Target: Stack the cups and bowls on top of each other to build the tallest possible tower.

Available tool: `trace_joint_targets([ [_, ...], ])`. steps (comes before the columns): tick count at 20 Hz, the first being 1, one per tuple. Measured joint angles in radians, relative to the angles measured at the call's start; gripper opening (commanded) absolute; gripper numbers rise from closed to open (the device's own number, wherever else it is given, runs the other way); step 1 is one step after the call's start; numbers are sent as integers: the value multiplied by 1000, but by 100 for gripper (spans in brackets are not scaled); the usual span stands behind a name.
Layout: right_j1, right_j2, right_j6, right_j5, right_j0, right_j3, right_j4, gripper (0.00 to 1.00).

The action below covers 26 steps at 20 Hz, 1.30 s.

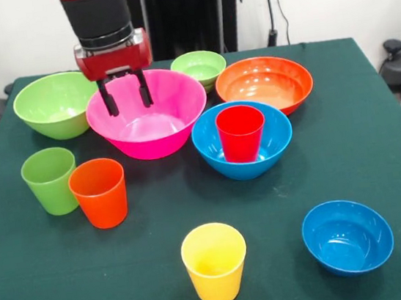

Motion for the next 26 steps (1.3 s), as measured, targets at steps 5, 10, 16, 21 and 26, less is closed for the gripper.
trace_joint_targets([
  [5,4,76,0,47,-87,31,0,100],
  [10,6,134,-5,108,-141,48,-13,100],
  [16,6,190,-12,165,-171,66,-59,100],
  [21,6,224,-20,209,-180,70,-115,100],
  [26,-2,285,-71,270,-218,81,-167,100],
])
